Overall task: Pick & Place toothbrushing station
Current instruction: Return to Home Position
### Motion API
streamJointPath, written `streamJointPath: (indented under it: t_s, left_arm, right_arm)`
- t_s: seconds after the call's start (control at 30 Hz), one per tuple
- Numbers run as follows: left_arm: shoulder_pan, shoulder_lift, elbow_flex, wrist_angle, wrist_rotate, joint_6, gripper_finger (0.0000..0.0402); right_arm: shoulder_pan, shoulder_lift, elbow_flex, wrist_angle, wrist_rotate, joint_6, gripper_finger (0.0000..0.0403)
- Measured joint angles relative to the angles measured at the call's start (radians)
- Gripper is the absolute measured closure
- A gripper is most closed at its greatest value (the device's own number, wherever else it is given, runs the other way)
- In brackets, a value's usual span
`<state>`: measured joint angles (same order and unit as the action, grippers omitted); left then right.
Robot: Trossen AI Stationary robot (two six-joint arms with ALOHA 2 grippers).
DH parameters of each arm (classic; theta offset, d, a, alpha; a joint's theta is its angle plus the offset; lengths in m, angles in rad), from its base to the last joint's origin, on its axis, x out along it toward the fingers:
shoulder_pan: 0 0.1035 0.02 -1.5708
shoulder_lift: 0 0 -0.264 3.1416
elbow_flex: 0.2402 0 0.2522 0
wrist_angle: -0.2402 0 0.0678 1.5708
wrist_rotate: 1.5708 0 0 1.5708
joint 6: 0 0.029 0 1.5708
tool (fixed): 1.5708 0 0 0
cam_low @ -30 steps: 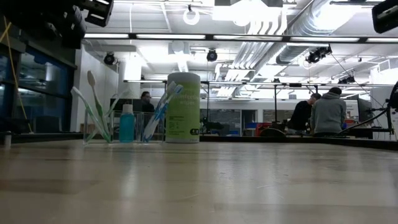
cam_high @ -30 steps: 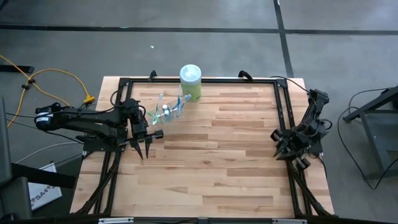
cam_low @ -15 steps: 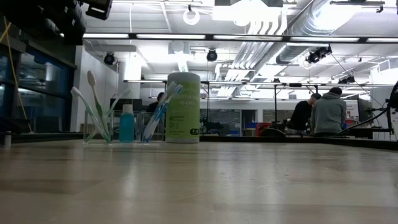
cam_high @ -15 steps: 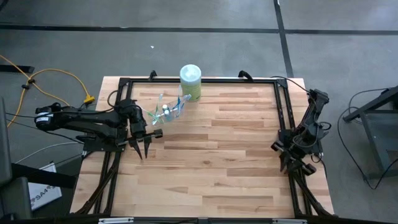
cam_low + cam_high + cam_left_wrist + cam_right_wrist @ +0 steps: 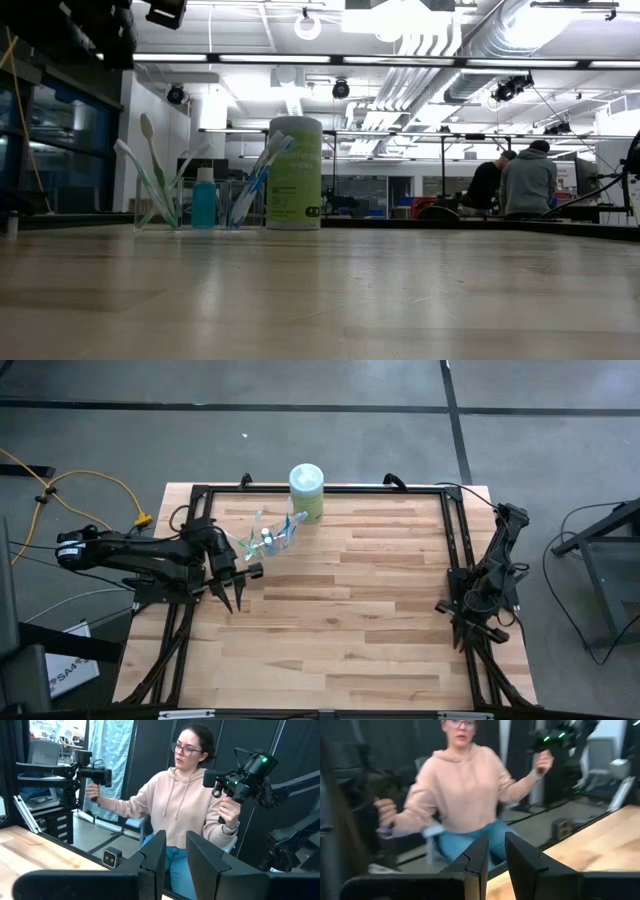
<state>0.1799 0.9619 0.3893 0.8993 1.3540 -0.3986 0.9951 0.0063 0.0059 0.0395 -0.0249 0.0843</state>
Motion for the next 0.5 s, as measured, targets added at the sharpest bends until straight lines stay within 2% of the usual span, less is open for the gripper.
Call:
streamJointPath:
  t_s: [0.13,0.5]
  left_arm:
    - [0.0,0.0,0.0,0.042,-0.002,-0.026,0.033]
    - [-0.02,0.0,0.0,0.076,-0.024,-0.051,0.033]
  right_arm:
    - [0.002,0.0,0.0,-0.007,-0.047,0.032,0.0347]
    - [0.013,0.004,0.002,-0.021,-0.031,0.086,0.0347]
